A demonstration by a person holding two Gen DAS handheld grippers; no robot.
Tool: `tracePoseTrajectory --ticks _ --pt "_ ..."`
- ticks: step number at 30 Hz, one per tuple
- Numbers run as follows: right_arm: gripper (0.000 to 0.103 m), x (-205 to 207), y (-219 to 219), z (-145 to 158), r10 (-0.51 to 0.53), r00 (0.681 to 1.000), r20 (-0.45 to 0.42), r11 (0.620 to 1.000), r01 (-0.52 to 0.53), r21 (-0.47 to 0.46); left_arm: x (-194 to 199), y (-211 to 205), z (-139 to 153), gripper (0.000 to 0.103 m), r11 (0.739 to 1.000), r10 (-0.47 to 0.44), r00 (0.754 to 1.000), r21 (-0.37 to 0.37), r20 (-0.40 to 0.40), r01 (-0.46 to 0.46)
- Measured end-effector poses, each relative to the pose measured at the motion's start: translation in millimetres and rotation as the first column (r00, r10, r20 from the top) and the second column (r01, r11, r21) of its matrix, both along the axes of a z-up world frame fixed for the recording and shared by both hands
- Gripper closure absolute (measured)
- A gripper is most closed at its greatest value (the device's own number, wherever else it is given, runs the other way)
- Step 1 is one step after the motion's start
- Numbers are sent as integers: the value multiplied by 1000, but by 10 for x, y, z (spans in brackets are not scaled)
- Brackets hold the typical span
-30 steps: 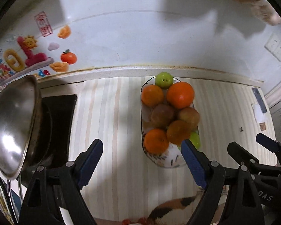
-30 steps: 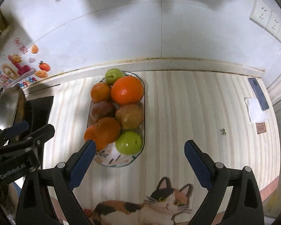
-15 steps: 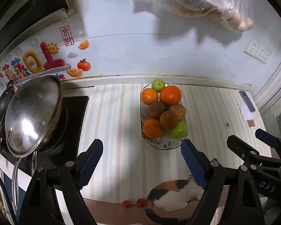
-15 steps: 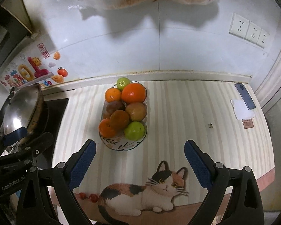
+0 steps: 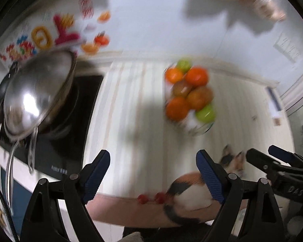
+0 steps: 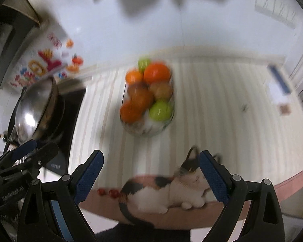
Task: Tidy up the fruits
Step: 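Raise both open tools away from the plate toward the cherry tomatoes, then grasp a cherry tomato with the left tool while the right tool grasps another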
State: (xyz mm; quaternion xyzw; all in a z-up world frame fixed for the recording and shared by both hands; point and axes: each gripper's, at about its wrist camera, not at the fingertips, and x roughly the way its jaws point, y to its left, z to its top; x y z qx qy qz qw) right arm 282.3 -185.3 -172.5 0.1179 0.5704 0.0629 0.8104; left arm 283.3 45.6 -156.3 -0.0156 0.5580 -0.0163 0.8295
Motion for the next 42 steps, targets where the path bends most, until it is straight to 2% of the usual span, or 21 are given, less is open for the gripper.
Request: tracePoseTrajectory --ticks 3,5,7,9,12,15,17,20,22,26,30,33,38,40,42 --pt "10 -3 126 -444 57 994 -96 996 -50 80 -57 177 -383 16 999 42 994 26 -103 -39" --pt "20 -5 240 -766 101 980 -171 987 -77 140 -113 307 -644 16 997 75 981 43 -176 -68" --pt "34 -15 370 -1110 150 957 -249 964 -85 253 -189 431 -867 16 993 106 968 67 -228 -93" --pt "37 -21 513 -1336 190 938 -289 950 -101 295 -267 510 -1023 16 990 130 957 90 -260 -110" --pt "39 -32 788 -1601 261 913 -314 939 -164 303 -413 616 -1251 16 985 160 938 109 -307 -133" --pt "46 -35 1035 -1785 315 889 -333 932 -223 287 -510 706 -1419 16 983 181 919 105 -349 -153" --pt "50 -43 1153 -1850 343 877 -336 928 -260 268 -576 746 -1485 16 981 190 912 103 -363 -163" --pt "64 -81 1339 -1922 384 860 -336 919 -324 224 -651 772 -1517 16 981 193 910 90 -368 -172" --pt "74 -86 1414 -1897 401 862 -309 915 -361 180 -687 755 -1518 16 983 184 913 77 -364 -167" --pt "74 -36 1358 -1799 377 882 -282 926 -346 154 -673 646 -1509 16 989 144 923 26 -356 -145" --pt "74 17 1085 -1666 311 914 -263 949 -281 144 -658 468 -1536 24 995 89 932 -11 -351 -99" --pt "74 64 908 -1611 277 925 -261 958 -246 144 -618 336 -1580 33 996 58 932 -35 -359 -76" --pt "74 75 727 -1617 239 935 -263 969 -211 132 -582 157 -1667 35 997 17 935 -65 -355 -43" --pt "74 83 695 -1618 230 937 -262 971 -201 133 -572 70 -1708 46 998 0 937 -64 -349 -24" --pt "74 81 695 -1623 223 939 -261 972 -193 135 -560 -4 -1775 72 997 -17 932 -75 -363 -10"
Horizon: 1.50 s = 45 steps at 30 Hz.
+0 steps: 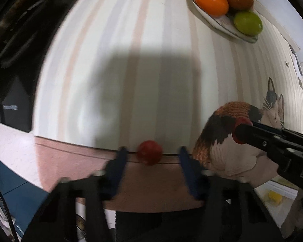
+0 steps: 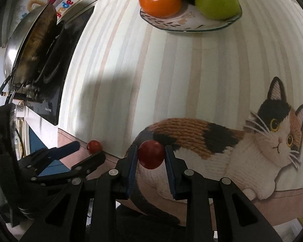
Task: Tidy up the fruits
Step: 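Grasp a cherry tomato with the left tool while the right tool grasps another, then lower both cherry tomatoes onto the plate and open both tools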
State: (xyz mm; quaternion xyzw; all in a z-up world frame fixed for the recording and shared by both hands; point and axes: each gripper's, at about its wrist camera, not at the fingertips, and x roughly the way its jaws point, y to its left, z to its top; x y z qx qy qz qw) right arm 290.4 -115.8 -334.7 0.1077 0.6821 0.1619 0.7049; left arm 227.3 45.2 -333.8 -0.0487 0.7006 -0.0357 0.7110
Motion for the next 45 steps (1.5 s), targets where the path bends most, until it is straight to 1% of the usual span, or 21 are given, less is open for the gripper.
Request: tracePoseTrajectory --ticks 2,6,8,11,13,15,18,22,25,27,31,32,33,34,35,36,37,39,41,42,45 --pt "74 10 -17 13 -6 1000 7 1000 6 -1 -14 -57 -3 79 1000 -20 1000 18 23 20" --pt "74 57 -129 82 -35 999 22 999 34 12 14 -103 31 80 1000 -23 999 5 27 23" --pt "74 108 -221 156 -57 998 39 998 56 26 159 -130 127 80 1000 -11 999 -14 38 12" --pt "74 237 -390 305 -107 990 92 993 102 59 380 -165 356 80 997 22 996 -77 84 -15" --pt "74 353 -528 393 -146 980 132 987 136 86 609 -185 523 80 988 60 992 -146 113 -43" --pt "74 478 -656 457 -185 968 167 979 168 111 882 -189 633 79 973 101 987 -218 126 -72" --pt "74 689 -789 485 -222 951 216 970 193 148 1292 -180 693 79 932 177 978 -337 108 -132" --pt "74 863 -815 443 -221 941 255 971 186 152 1660 -154 567 79 893 226 972 -411 57 -184" --pt "74 931 -838 349 -227 941 251 969 193 152 1781 -254 421 79 878 232 973 -432 6 -207" --pt "74 969 -809 286 -229 942 247 969 197 148 1814 -288 295 79 878 227 974 -429 -19 -213" --pt "72 1040 -760 209 -226 943 244 969 193 152 1754 -333 203 78 884 225 974 -412 -37 -220" --pt "64 1052 -760 194 -222 946 237 970 191 148 1758 -338 190 78 888 232 972 -399 -39 -228" --pt "49 1051 -766 206 -223 944 244 971 191 146 1748 -349 182 76 893 231 972 -387 -38 -227" --pt "29 1044 -771 217 -222 943 249 972 194 135 1736 -356 189 75 895 227 973 -386 -34 -222" --pt "22 1040 -777 233 -218 943 251 973 190 132 1721 -354 197 73 898 225 974 -381 -32 -220" --pt "19 1025 -802 247 -217 943 252 973 189 129 1718 -362 201 68 904 224 974 -367 -32 -220" --pt "19 1018 -809 254 -215 944 249 975 193 111 1721 -371 209 63 906 222 975 -363 -29 -217" --pt "19 983 -853 268 -219 945 242 974 200 104 1716 -368 259 40 913 216 976 -354 -8 -205" --pt "14 950 -899 287 -230 944 238 973 220 70 1705 -367 346 25 930 198 980 -322 27 -179" --pt "9 924 -932 314 -237 941 240 971 234 40 1689 -363 398 21 940 187 981 -300 50 -164" --pt "6 872 -1006 382 -241 939 245 965 258 -41 1628 -357 554 16 973 145 982 -199 123 -119"
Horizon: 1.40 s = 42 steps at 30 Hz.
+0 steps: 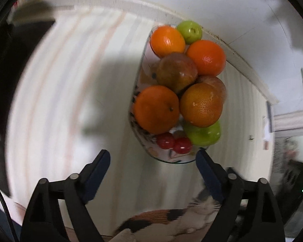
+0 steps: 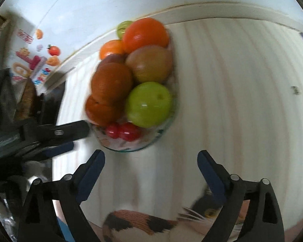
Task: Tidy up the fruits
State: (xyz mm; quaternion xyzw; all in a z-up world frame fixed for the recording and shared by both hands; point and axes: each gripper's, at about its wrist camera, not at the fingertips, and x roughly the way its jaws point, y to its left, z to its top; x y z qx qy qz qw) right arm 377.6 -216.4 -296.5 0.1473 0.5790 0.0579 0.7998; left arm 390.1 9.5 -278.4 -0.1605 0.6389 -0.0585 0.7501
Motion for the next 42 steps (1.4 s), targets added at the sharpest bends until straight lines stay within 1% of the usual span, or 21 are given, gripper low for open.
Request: tracePoseTrajectory --ticks 2,3,5,7,8,12,16,20,25,32,37,42 --pt "4 -22 -39 73 -12 1000 -2 998 12 -65 -54 -5 92 14 997 -20 999 81 32 18" --pt "4 -37 -62 141 -20 1000 3 995 20 -97 -90 -6 148 11 991 -32 998 131 50 25" --pt "3 -69 -77 274 -22 1000 21 987 25 -159 -147 -5 225 7 979 -41 996 204 76 25" --pt "2 -99 -63 401 -20 999 38 980 27 -199 -224 6 340 7 965 -52 992 263 114 20" --pt "2 -116 -51 464 -14 999 43 976 23 -215 -258 27 391 7 962 -52 991 273 125 16" --pt "2 -168 -13 729 3 997 79 970 16 -244 -337 -3 555 7 959 -58 986 285 155 11" --pt "2 -231 -31 918 11 994 112 969 17 -246 -432 -45 699 7 951 -53 980 308 190 -8" --pt "2 -324 -56 1123 30 990 140 969 6 -247 -554 -56 845 7 953 -35 976 301 217 -33" --pt "2 -530 -22 1410 41 983 177 970 3 -243 -803 -55 1146 7 952 -28 961 300 274 -58" --pt "2 -1101 124 1966 30 964 264 970 36 -240 -1318 27 1665 7 950 -47 929 304 368 -72" --pt "2 -1667 246 2356 11 947 322 968 70 -240 -1774 114 2039 7 951 -82 900 305 428 -58" --pt "2 -2263 416 2706 -9 929 370 962 109 -250 -2217 175 2329 7 955 -120 878 294 464 -25"
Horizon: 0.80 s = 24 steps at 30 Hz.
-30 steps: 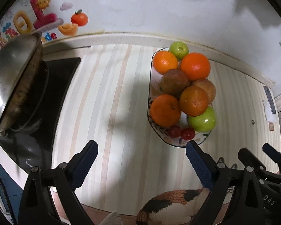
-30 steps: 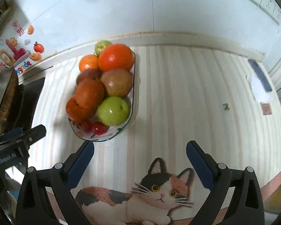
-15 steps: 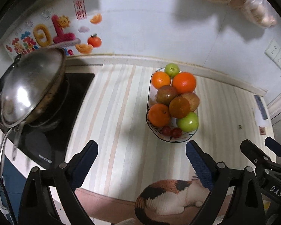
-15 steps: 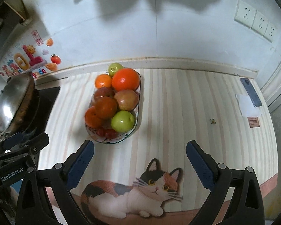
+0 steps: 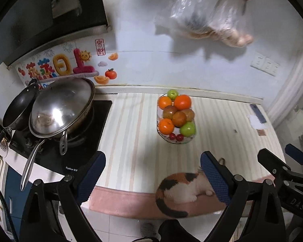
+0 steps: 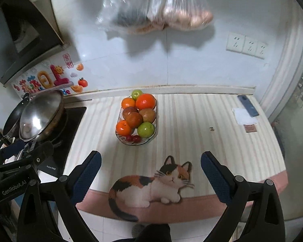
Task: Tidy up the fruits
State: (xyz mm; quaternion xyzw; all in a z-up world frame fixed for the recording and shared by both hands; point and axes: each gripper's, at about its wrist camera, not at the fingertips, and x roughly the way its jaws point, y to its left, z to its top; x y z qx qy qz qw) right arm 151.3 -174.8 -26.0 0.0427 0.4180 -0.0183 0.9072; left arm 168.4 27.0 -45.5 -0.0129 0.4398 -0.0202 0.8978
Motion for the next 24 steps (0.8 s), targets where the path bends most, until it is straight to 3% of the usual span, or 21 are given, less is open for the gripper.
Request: tracePoseTrajectory --ticks 11,24 --pt "1 -850 148 388 -44 997 58 999 44 -2 -629 50 278 7 998 -62 997 -12 35 62" --pt "1 -1097 38 595 4 996 89 1000 -5 9 -857 -6 457 7 999 -24 996 -20 84 26"
